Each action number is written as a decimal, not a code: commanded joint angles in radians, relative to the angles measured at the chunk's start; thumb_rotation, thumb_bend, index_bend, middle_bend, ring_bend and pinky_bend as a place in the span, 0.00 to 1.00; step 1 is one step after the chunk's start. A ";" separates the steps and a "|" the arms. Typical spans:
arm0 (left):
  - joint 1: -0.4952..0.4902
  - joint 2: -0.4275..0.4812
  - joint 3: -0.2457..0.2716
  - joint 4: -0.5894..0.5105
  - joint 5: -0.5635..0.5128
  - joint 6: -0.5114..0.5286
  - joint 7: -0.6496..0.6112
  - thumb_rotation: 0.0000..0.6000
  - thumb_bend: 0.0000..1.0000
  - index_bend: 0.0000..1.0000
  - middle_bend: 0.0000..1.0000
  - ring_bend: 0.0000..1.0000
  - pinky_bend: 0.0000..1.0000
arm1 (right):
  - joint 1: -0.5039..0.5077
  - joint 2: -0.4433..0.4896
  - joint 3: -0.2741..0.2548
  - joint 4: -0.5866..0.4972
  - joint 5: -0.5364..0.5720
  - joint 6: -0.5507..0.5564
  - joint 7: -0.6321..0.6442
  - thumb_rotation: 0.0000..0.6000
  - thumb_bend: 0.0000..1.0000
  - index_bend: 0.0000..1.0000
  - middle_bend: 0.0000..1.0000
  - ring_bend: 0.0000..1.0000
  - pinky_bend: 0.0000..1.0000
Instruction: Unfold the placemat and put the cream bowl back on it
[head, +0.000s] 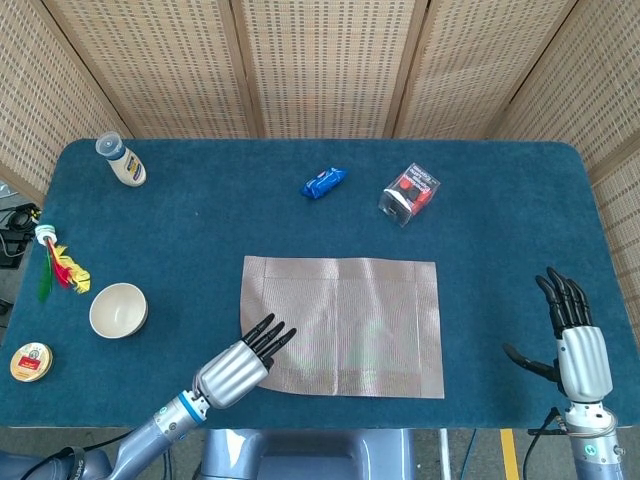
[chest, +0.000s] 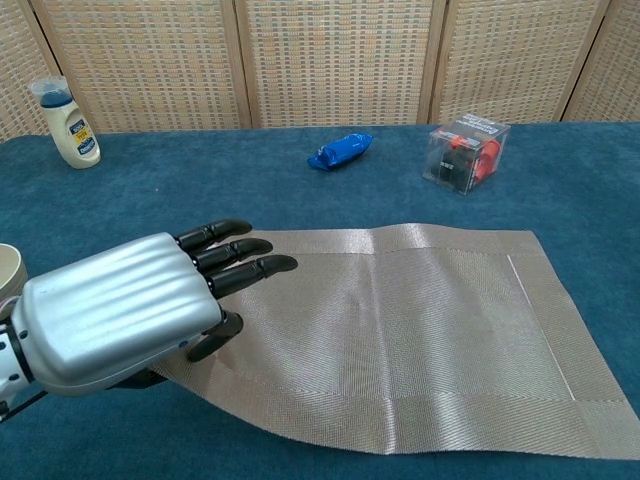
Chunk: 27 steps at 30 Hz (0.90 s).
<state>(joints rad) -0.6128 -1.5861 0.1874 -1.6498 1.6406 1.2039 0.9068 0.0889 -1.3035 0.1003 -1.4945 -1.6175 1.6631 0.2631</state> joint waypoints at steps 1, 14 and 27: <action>0.008 0.003 -0.001 -0.004 0.008 -0.006 0.007 1.00 0.45 0.72 0.00 0.00 0.00 | -0.001 0.002 0.001 -0.002 0.001 0.003 0.003 1.00 0.20 0.06 0.00 0.00 0.00; 0.038 0.015 -0.004 -0.009 0.050 -0.028 -0.013 1.00 0.45 0.68 0.00 0.00 0.00 | -0.002 0.005 -0.003 -0.008 -0.008 0.006 0.004 1.00 0.20 0.06 0.00 0.00 0.00; 0.062 0.020 -0.005 -0.006 0.105 -0.031 -0.050 1.00 0.44 0.57 0.00 0.00 0.00 | -0.004 0.007 -0.006 -0.013 -0.013 0.010 0.005 1.00 0.20 0.06 0.00 0.00 0.00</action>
<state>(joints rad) -0.5513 -1.5661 0.1828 -1.6565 1.7448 1.1738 0.8573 0.0848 -1.2964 0.0946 -1.5071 -1.6308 1.6731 0.2679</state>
